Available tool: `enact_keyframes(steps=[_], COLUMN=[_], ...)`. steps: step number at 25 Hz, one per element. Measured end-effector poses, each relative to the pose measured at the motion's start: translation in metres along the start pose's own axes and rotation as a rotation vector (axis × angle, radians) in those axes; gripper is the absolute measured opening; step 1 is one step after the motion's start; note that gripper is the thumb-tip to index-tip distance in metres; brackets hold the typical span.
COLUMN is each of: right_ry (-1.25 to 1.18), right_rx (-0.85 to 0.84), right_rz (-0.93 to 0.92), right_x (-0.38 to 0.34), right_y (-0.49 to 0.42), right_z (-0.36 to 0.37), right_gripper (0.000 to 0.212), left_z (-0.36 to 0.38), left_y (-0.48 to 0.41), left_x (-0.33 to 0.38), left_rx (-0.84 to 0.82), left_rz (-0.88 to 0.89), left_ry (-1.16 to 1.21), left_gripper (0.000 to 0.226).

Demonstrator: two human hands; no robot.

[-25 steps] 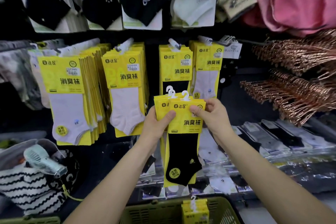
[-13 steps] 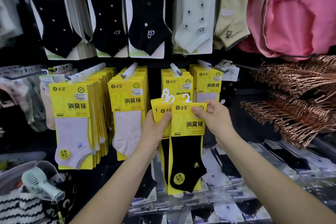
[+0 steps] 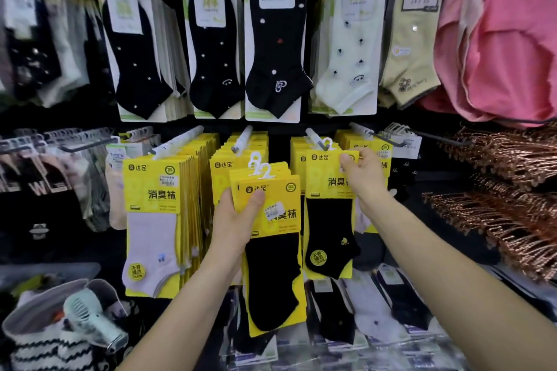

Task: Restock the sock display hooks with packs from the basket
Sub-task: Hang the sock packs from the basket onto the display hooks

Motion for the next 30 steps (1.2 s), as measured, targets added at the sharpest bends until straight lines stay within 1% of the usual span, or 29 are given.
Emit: enact_keyframes(steps=[1, 2, 4, 7, 8, 11, 13, 14, 16, 18, 19, 20, 21, 24, 28, 30], right_ry=[0.023, 0.046, 0.100, 0.162, 0.165, 0.102, 0.037, 0.002, -0.040, -0.007, 0.025, 0.054, 0.068, -0.004, -0.154, -0.165], right_rx=[-0.009, -0.014, 0.000, 0.014, 0.026, 0.109, 0.116, 0.068, -0.105, -0.263, -0.285, -0.276, -0.261, -0.266, -0.258, -0.220], right_rz=[0.002, 0.004, 0.014, 0.029, 0.035, 0.028, -0.016, -0.039, -0.068, -0.071, -0.072, -0.074, -0.077, -0.079, 0.018, 0.072], right_x=[-0.001, 0.000, 0.001, 0.000, 0.000, 0.002, 0.005, 0.006, 0.007, 0.007, 0.005, 0.003, 0.000, -0.002, 0.004, 0.008], right_y=[-0.002, -0.003, -0.004, -0.003, 0.000, 0.015, 0.030, 0.039, 0.057, 0.069, 0.071, 0.071, 0.069, 0.065, 0.064, 0.061], right_z=[0.006, 0.010, 0.015, 0.013, 0.011, -0.004, -0.013, -0.016, -0.016, -0.013, -0.013, -0.015, -0.017, -0.025, -0.032, -0.034], right_gripper=[0.037, 0.038, 0.041, 0.046, 0.045, 0.034, 0.026, 0.023, 0.020, 0.026, 0.034, 0.039, 0.037, 0.013, 0.010, 0.017], left_z=[0.000, 0.001, 0.004, 0.014, 0.017, 0.027, 0.036, 0.040, 0.052, 0.062, 0.066, 0.069, 0.070, 0.066, 0.057, 0.051], left_y=[0.001, 0.001, 0.001, 0.003, 0.004, 0.006, 0.008, 0.009, 0.012, 0.015, 0.017, 0.017, 0.018, 0.017, 0.015, 0.013], left_x=[0.001, 0.001, 0.000, 0.002, 0.001, 0.001, 0.000, 0.000, 0.002, 0.005, 0.006, 0.008, 0.009, 0.011, 0.012, 0.013], left_rx=[-0.008, -0.015, -0.029, -0.055, -0.062, -0.070, -0.078, -0.080, -0.090, -0.090, -0.086, -0.084, -0.087, -0.107, -0.142, -0.115], left_rz=[-0.001, -0.001, -0.011, -0.022, -0.028, -0.034, -0.037, -0.036, -0.031, -0.020, -0.016, -0.016, -0.021, -0.054, -0.019, -0.011], left_ry=[0.007, 0.011, 0.022, 0.015, 0.014, 0.016, 0.010, 0.010, 0.020, 0.019, 0.024, 0.038, 0.052, 0.061, 0.030, 0.036], left_gripper=[0.067, 0.062, 0.046, 0.029, 0.025, 0.013, 0.011, 0.012, 0.011, 0.008, 0.008, 0.008, 0.011, 0.025, 0.015, 0.007])
Point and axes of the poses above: each hand's wrist, its own y-axis away from the middle knuckle, its own z-axis out of the palm, x = y × z, the point moved 1 cm from there along -y, towards the middle knuckle, and after that the axes turned 3 degrees about -z, right-handed, at the moved point
